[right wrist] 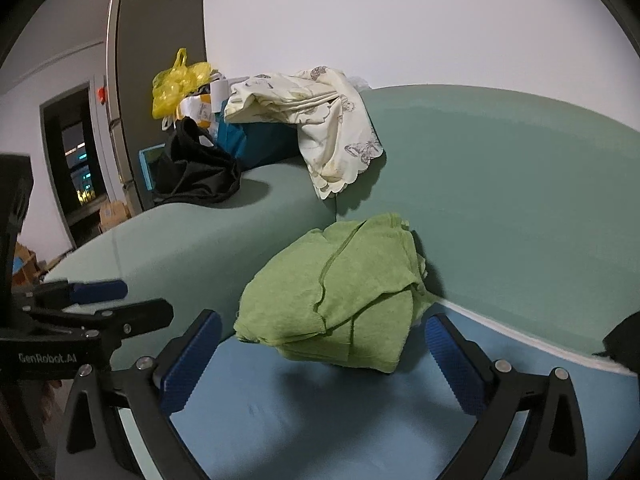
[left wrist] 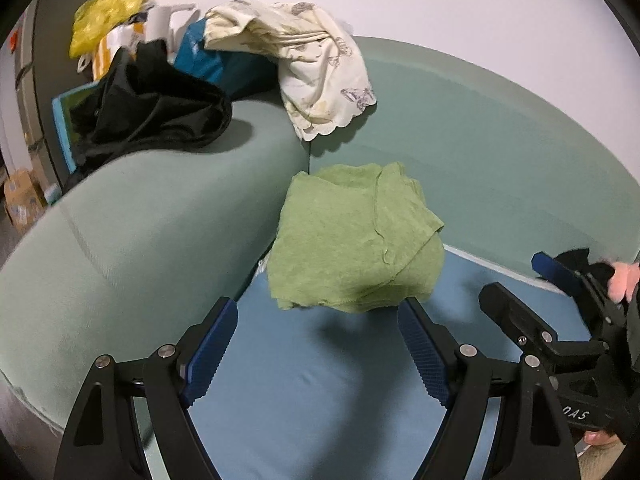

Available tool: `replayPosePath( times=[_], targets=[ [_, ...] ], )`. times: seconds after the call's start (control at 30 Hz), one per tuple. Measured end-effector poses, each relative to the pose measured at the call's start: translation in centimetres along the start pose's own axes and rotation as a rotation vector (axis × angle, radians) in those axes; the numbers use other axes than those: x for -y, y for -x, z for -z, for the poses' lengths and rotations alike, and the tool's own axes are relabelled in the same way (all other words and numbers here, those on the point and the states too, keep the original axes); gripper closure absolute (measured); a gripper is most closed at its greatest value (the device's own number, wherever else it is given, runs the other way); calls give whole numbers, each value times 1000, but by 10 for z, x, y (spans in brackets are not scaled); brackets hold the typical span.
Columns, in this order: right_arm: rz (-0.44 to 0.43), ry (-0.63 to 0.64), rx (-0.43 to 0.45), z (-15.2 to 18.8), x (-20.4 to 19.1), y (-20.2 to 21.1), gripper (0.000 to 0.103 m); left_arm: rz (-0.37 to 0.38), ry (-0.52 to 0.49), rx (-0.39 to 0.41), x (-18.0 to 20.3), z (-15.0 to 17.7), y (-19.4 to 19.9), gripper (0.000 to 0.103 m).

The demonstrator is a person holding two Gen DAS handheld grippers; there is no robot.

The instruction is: Fold clothes

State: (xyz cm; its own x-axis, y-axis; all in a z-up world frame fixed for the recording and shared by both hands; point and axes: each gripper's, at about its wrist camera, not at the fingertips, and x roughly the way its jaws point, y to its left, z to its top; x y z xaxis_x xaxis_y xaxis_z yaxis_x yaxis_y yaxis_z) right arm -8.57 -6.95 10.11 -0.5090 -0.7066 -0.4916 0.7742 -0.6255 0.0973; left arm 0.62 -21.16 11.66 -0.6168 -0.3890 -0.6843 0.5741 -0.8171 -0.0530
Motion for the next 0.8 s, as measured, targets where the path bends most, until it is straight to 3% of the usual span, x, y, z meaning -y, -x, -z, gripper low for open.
replayPosePath(
  times=[0.43, 0.8],
  targets=[
    [-4, -33, -26, 9, 3, -5, 0, 5, 2, -63, 4, 2, -19, 20],
    [17, -7, -76, -4, -9, -3, 0, 40, 25, -66, -2, -3, -25, 20]
  ],
)
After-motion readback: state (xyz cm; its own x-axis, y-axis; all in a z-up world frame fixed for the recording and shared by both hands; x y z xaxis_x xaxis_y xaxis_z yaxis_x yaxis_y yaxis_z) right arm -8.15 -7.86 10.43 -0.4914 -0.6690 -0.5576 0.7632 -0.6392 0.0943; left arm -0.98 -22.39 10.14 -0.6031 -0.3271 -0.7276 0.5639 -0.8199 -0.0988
